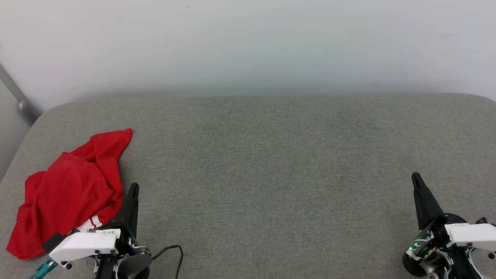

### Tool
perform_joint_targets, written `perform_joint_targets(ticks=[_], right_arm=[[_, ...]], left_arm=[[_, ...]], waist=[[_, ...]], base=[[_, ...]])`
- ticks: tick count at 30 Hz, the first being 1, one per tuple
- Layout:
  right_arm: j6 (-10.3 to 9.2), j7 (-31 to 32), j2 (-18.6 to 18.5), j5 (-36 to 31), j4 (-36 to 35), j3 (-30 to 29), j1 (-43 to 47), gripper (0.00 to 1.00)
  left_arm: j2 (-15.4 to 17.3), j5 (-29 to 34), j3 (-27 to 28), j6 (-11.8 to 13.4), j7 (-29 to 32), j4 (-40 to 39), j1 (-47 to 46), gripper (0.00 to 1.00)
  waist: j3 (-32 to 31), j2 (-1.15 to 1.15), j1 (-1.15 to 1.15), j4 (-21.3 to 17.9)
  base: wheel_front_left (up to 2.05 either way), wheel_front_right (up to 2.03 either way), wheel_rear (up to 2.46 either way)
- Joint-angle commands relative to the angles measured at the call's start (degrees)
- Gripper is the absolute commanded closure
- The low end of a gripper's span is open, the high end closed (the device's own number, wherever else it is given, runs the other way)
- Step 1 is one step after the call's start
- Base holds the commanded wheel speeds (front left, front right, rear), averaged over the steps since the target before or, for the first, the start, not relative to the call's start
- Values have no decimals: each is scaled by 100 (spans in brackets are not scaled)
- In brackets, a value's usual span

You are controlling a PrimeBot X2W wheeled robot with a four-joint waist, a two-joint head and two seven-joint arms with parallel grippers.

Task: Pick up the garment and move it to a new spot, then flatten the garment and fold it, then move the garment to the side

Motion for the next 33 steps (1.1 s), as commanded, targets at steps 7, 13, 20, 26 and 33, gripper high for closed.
perform_joint_targets(ticks=[7, 13, 20, 26, 33], right_arm=[[-1, -2, 19, -24, 3, 4, -66, 100], [-1, -4, 2, 0, 64, 4, 47, 0], [-1, -215, 3, -45, -9, 91, 94, 0], [-1, -381, -23, -324, -79, 163, 137, 0], [-1, -536, -41, -949, -191, 228, 167, 0]], left_arm=[[-5, 2, 4, -18, 9, 0, -44, 100], [-7, 0, -14, 3, -5, 68, 44, 0], [-5, 48, -247, 3, -203, -19, 7, 0], [-3, 110, -384, 3, -383, -154, 6, 0], [-1, 455, -446, 3, -538, -350, 27, 0]], waist=[[0, 0, 0, 0], [0, 0, 0, 0], [0, 0, 0, 3], [-8, 0, 0, 15], [-19, 0, 0, 20]], base=[[0, 0, 0], [0, 0, 0], [0, 0, 0], [0, 0, 0], [0, 0, 0]])
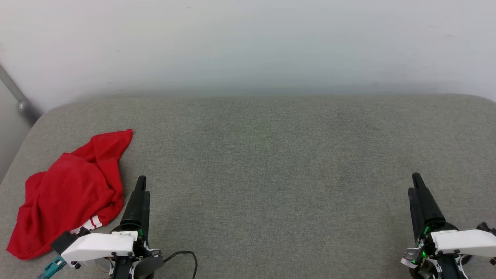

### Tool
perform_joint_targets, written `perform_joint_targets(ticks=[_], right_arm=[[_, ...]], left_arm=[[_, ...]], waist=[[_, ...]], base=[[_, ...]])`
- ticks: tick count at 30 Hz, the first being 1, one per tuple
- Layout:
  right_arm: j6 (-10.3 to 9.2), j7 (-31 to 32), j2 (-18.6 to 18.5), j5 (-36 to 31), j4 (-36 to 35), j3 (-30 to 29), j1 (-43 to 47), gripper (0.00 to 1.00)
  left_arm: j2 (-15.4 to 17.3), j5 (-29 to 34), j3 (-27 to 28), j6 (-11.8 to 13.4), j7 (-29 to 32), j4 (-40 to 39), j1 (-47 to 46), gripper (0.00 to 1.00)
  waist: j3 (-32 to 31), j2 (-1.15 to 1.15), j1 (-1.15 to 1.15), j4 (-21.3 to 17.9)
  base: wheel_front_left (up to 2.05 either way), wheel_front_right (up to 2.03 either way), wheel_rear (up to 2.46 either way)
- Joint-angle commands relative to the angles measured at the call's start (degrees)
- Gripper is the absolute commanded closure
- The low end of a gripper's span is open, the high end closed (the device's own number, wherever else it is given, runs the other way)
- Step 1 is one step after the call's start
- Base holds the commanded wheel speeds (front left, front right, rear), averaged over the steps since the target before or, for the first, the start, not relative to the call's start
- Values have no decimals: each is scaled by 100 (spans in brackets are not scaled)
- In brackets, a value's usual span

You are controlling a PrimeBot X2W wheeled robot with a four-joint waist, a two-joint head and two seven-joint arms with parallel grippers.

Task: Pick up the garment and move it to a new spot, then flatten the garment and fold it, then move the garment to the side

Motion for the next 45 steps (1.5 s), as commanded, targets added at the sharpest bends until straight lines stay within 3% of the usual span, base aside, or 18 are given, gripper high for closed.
perform_joint_targets(ticks=[1, 19, 33, 45], right_arm=[[1, -59, -48, -255, -147, 29, -24, 0], [1, -354, -30, -3464, -568, 41, 74, 0], [2, -311, -4, -4966, -759, 60, 150, 0], [2, -380, 5, -6118, -912, 26, 233, 0]], left_arm=[[20, 202, -54, -2, -65, -163, -129, 0], [39, 3048, -359, -2, -468, -467, -146, 0], [47, 4733, -505, 45, -736, -399, -142, 0], [142, 5749, -667, 195, -939, -191, -236, 0]], waist=[[-2, 0, 0, 0], [-10, 0, 0, 6], [-9, 0, 0, 13], [-23, 0, 0, 23]], base=[[0, 0, 0], [0, 0, 0], [0, 0, 0], [0, 0, 0]])
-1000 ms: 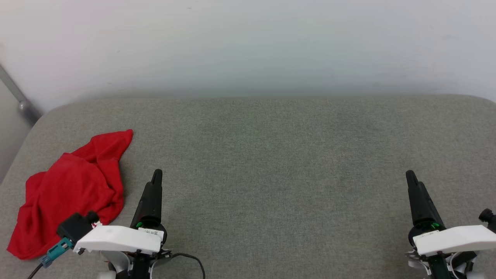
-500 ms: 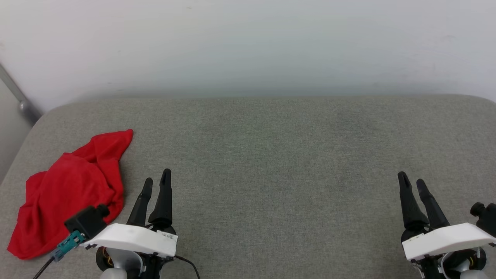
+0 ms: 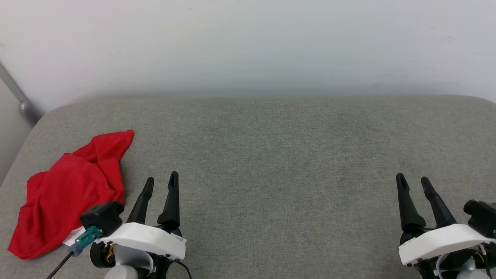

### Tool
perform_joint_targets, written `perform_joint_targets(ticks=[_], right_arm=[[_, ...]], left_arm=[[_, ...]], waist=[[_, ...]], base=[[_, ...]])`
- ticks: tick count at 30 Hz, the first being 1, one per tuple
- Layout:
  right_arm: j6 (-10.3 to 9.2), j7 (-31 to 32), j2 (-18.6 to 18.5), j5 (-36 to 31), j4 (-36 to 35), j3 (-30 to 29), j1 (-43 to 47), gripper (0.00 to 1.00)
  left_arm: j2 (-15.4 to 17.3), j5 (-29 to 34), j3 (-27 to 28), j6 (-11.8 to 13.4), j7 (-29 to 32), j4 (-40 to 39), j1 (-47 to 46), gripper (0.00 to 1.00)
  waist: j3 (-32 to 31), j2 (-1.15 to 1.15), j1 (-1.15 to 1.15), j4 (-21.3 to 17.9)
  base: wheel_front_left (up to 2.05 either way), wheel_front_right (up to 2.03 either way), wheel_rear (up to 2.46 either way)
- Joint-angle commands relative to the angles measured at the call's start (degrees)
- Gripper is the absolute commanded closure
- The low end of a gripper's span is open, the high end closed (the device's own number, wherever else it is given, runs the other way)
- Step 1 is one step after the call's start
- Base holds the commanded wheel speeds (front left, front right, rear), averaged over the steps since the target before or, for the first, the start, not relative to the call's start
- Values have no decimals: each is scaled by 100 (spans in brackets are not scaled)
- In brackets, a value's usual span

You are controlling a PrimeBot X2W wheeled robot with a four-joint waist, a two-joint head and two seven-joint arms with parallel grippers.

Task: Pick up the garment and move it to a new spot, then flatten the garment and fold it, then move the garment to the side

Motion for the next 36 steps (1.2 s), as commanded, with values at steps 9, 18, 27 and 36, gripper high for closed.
perform_joint_targets(ticks=[9, 18, 27, 36], right_arm=[[1, -143, 6, -792, -179, 12, 58, 0], [1, -175, 7, -1319, -272, 8, 131, 0], [1, -151, 8, -1702, -316, 0, 190, 0], [1, -174, 9, -1990, -309, -4, 227, 0]], left_arm=[[101, 700, -122, 81, -183, 79, -199, 0], [107, 1183, -217, 170, -313, 239, -226, 0], [119, 1619, -274, 236, -429, 318, -278, 0], [112, 1935, -261, 334, -525, 411, -267, 0]], waist=[[-7, 0, 0, 0], [-21, 0, 0, 4], [-14, 0, 0, 16], [-23, 0, 0, 15]], base=[[0, 0, 0], [0, 0, 0], [0, 0, 0], [0, 0, 0]])
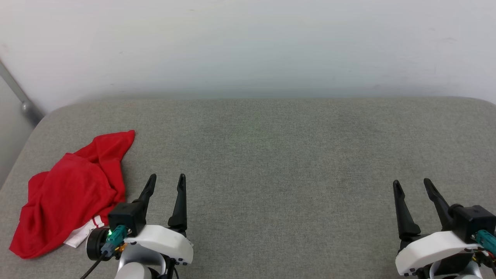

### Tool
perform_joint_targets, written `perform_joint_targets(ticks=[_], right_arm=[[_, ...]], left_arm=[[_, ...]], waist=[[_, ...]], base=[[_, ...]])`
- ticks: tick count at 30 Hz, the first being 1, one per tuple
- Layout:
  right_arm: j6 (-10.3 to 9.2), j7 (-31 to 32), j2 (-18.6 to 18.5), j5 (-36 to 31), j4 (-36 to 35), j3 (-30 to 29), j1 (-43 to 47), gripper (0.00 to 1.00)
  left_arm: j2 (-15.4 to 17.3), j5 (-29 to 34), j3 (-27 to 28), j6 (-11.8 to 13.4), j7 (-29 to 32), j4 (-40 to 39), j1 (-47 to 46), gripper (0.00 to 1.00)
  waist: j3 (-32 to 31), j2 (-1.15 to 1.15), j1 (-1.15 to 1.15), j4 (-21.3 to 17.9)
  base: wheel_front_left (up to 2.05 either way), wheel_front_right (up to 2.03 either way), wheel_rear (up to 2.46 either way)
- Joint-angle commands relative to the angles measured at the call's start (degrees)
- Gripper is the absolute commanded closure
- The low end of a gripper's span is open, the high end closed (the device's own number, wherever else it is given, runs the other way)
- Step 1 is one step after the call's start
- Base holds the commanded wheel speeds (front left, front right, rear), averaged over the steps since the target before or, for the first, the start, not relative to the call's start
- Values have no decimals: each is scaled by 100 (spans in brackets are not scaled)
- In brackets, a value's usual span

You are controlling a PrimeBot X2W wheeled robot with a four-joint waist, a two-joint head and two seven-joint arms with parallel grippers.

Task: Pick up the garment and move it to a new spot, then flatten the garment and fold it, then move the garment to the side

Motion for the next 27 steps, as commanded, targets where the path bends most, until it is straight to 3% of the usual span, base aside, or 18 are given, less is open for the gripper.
perform_joint_targets(ticks=[1, 27], right_arm=[[0, -38, 7, -88, -43, -2, 27, 0], [-1, -281, 10, -659, 141, -69, 46, 0]], left_arm=[[13, 108, 0, 25, -39, -5, -74, 0], [-58, 866, -21, 137, -307, 238, -74, 0]], waist=[[-3, 0, 0, -2], [-24, 0, 0, 13]], base=[[0, 0, 0], [0, 0, 0]])
